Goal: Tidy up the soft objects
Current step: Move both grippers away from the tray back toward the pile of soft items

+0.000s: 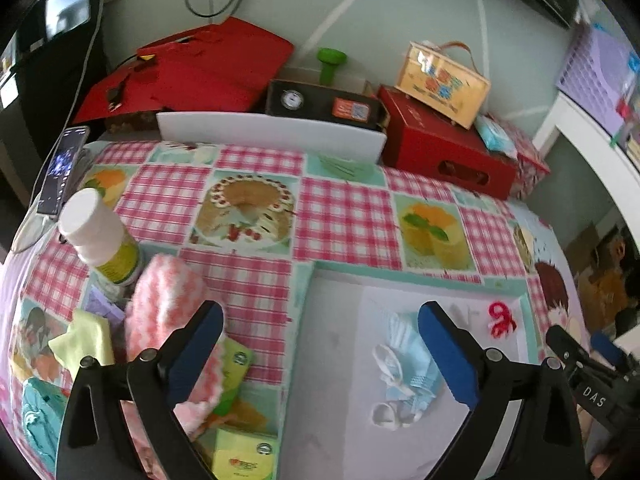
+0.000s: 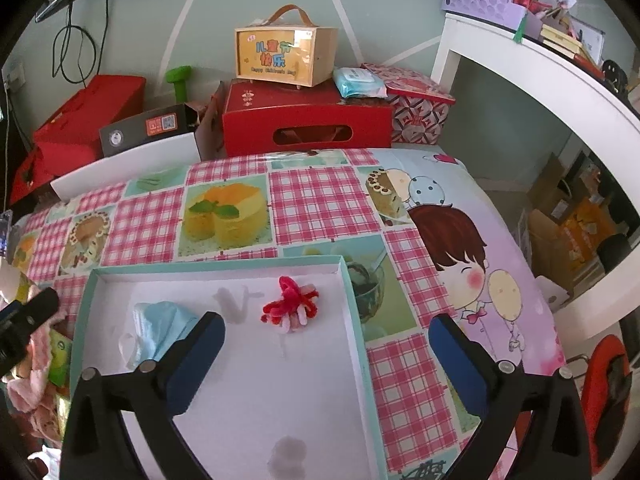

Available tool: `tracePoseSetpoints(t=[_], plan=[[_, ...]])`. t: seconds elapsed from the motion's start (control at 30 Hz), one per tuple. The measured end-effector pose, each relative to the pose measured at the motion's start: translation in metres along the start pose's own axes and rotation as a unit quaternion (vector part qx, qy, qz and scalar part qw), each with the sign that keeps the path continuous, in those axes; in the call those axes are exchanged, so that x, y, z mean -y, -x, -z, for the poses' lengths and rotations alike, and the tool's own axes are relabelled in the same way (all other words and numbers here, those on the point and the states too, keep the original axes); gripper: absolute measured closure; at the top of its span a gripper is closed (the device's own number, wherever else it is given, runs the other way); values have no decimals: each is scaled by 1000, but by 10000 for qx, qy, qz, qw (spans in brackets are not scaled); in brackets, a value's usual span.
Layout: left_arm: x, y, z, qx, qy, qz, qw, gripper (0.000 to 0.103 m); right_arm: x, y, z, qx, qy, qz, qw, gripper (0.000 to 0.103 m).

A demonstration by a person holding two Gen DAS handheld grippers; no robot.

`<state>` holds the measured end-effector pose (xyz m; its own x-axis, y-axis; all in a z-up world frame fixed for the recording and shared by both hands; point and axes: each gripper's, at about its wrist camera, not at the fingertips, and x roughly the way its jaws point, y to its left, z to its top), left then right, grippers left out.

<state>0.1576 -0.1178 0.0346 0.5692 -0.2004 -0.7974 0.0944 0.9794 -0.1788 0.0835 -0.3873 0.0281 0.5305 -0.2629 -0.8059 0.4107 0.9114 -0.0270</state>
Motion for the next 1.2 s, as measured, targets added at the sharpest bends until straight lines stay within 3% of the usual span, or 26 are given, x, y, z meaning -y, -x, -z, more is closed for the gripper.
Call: tracePoseSetpoints(t=[0.23, 0.37, 0.5, 0.6, 0.77, 1.1, 1.2], plan=[[-51, 27, -14, 322, 559, -72, 9979, 5, -2, 6, -3, 182, -101, -162, 9997, 0], [-94, 51, -21, 637, 966, -308, 9928, 5, -9, 8, -4, 247, -25, -187, 9995, 0], [-148, 75, -22, 911, 1437, -941, 9809, 5, -14, 10, -5, 273, 2, -289, 9992, 0], [-189, 87, -18, 987, 1837, -1577, 9652, 5, -20, 10, -6, 290, -21, -313, 9991, 0], [-236, 96, -7, 925, 2376, -1697, 9519, 5, -43, 13, -6, 360, 106, -495, 9981, 0], [-267, 95, 9, 857, 2381, -1693, 9525, 5, -129, 26, 0, 454, 638, -1353, 9877, 0], [-275, 91, 13, 704, 2269, -1714, 9561, 5, -158, 32, 6, 446, 856, -1595, 9825, 0]])
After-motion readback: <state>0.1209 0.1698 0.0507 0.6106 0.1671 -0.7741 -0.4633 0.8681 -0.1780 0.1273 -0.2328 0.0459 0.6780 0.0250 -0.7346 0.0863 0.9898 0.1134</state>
